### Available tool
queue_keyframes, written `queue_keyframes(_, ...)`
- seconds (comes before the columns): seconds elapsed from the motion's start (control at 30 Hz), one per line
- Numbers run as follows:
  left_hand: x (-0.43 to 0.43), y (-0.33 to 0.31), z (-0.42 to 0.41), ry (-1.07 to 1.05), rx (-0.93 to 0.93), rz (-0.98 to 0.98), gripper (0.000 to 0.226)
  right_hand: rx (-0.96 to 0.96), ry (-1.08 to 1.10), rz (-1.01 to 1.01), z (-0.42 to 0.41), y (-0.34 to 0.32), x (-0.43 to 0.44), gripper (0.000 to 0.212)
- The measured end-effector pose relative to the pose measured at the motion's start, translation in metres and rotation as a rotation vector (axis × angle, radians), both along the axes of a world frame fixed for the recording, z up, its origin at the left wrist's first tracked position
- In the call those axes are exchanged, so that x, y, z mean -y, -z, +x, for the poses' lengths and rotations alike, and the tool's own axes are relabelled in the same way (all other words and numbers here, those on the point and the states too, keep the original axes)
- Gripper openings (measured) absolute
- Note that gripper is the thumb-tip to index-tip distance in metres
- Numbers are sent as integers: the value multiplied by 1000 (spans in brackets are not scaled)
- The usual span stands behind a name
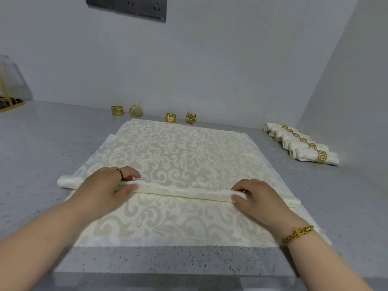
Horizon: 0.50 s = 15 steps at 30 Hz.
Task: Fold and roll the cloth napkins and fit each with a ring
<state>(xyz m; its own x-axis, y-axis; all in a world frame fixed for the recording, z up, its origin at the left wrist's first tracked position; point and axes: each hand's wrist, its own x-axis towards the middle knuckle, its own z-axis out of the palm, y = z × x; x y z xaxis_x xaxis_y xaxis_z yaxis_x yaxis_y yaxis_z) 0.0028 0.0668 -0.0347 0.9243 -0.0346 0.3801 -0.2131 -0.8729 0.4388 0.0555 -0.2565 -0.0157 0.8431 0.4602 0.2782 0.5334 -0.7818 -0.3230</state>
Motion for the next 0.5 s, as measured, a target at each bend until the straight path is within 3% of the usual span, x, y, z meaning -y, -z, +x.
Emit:
queue_keyframes(0.13, 5, -3, 0, 2, -64, -122, 31, -141, 45, 100, -1, -3, 3, 10)
queue_keyframes(0.27, 4, -1, 6, -66, 53, 55, 14, 98, 9, -89, 5, 4, -1, 12)
queue_keyframes(0.37, 1, 1, 6, 45, 96, 195, 49, 192, -41, -108, 3, 10, -4, 14)
queue_keyframes(0.5, 2, 1, 1, 44, 18, 125, 48, 101, -62, -146, -3, 5, 2, 31)
